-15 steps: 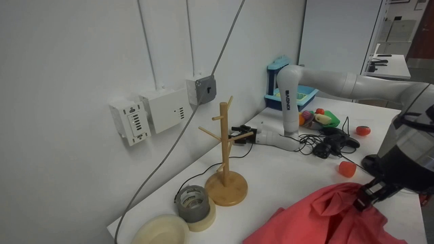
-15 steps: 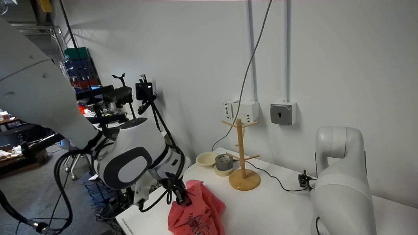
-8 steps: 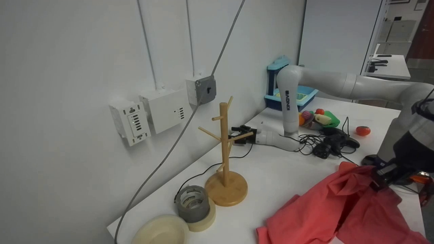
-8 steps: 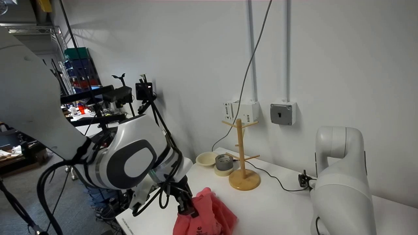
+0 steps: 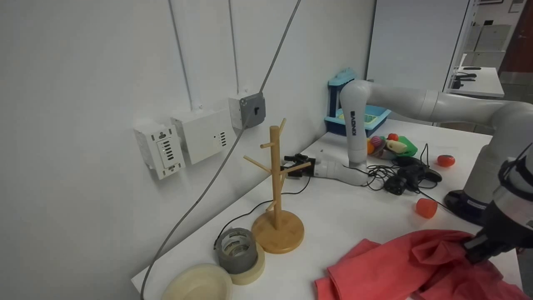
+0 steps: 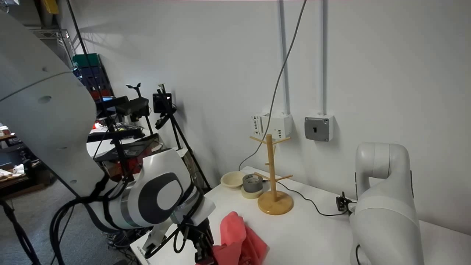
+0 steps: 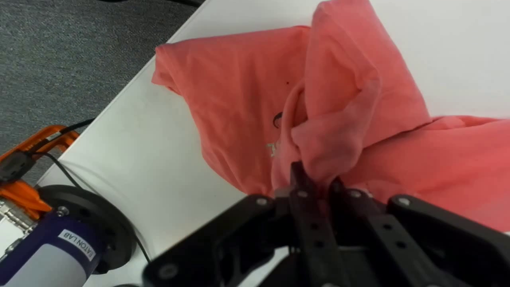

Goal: Fold the orange cloth

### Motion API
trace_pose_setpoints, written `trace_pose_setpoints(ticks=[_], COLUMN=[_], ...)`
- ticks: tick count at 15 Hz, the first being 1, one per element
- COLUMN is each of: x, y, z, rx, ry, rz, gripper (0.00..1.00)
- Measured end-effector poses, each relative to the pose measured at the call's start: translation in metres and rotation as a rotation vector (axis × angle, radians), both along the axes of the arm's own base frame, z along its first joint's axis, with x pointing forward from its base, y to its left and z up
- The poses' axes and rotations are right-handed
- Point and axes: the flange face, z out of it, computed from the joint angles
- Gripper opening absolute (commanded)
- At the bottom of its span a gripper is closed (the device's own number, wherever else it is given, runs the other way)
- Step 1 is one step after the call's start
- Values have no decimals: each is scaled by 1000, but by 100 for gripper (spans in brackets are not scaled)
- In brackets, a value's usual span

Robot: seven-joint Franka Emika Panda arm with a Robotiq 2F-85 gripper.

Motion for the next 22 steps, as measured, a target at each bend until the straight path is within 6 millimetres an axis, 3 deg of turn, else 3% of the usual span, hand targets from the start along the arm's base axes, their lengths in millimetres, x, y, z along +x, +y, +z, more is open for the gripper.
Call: trace_pose_setpoints(ticks=[6, 7, 8, 13, 16, 22], x=[19, 21, 23, 27, 32, 48], y=[-27, -31, -35, -42, -38, -16], z=[-15, -18, -21, -37, -37, -23], rx=[-84, -98, -111, -159, -190, -223], ry=[-3, -2, 3, 41, 42, 6], rz=[-74, -85, -97, -132, -124, -85], gripper=[3, 36, 37, 73, 97, 100])
